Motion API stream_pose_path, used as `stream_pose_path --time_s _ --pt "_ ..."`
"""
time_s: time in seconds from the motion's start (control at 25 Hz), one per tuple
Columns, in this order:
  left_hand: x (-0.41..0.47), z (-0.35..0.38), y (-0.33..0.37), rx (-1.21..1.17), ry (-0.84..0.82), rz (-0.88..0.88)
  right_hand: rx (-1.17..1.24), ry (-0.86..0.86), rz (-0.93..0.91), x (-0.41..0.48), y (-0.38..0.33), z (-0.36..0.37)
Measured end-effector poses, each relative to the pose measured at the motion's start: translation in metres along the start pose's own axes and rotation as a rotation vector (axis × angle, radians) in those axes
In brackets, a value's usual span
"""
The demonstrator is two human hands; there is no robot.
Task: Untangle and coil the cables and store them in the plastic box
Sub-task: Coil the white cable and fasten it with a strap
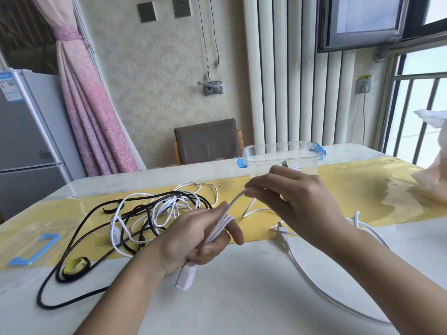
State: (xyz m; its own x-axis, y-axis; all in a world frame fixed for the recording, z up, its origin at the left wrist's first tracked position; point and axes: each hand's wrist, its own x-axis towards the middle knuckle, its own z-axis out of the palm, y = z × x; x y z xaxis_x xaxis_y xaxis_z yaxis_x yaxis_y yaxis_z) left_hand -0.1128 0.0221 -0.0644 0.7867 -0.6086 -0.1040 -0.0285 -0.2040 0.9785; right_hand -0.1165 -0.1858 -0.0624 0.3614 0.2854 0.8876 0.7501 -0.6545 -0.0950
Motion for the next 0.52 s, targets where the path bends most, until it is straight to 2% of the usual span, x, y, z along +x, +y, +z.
stream_pose_path --time_s 0.16,0.32,0.4,0.52 --pt "-0.004 -0.007 0.002 -0.232 -0.183 -0.005 -0.056 0.040 0.070 -0.004 0.019 -0.002" --pt "0.000 -0.009 0.004 -0.709 -0.466 0.154 -0.041 -0.046 0.200 -0.012 0.033 0.008" --pt "-0.001 -0.008 0.008 -0.928 -0.460 0.191 -0.045 -0.152 0.224 -0.017 0.035 0.017" --pt "0.000 -0.008 0.010 -1.076 -0.354 0.243 -0.054 -0.357 0.264 -0.024 0.027 0.030"
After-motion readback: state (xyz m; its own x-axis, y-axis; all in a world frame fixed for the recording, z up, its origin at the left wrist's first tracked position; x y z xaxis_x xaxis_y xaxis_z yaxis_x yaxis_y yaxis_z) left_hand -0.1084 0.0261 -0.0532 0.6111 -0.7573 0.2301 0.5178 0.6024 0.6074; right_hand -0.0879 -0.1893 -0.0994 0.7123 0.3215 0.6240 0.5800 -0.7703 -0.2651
